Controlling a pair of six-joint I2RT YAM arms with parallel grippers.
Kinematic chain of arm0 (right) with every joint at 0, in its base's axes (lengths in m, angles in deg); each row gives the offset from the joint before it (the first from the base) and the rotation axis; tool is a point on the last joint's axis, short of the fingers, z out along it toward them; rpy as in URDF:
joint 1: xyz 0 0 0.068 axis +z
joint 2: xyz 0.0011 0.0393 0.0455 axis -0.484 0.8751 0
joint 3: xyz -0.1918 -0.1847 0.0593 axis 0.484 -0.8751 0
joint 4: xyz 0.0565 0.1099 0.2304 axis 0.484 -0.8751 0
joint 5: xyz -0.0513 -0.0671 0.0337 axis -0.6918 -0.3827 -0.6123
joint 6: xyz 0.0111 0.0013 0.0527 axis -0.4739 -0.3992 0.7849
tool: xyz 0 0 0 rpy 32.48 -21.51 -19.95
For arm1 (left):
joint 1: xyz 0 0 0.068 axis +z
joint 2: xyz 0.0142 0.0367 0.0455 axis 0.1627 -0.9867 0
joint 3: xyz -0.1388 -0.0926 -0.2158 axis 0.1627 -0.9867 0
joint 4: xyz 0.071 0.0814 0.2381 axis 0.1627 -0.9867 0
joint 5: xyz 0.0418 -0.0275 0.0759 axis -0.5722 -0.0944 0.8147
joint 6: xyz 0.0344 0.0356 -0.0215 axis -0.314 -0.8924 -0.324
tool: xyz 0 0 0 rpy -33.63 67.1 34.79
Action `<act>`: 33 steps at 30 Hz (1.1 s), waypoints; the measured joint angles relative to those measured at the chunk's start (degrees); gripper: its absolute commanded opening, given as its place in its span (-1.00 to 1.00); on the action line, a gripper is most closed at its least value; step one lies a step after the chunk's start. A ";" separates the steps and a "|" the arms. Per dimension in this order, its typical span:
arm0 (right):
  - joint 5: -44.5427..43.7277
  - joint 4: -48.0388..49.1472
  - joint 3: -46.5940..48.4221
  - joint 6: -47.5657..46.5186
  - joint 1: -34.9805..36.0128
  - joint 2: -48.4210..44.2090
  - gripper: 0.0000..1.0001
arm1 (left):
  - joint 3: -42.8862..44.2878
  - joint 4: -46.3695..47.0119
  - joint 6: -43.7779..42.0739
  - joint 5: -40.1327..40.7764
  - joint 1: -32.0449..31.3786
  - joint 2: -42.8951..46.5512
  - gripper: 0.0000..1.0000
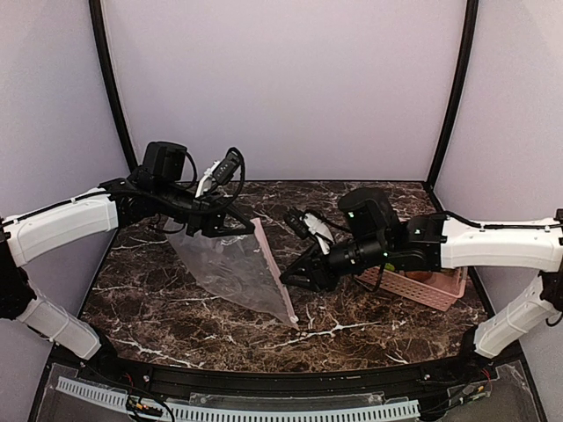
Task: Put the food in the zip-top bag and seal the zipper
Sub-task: Pass from the left arm to the right
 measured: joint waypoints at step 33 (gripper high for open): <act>-12.04 -5.51 4.09 2.40 -8.83 -0.81 -1.00 | -3.34 0.72 -0.13 33.46 -0.11 6.97 0.65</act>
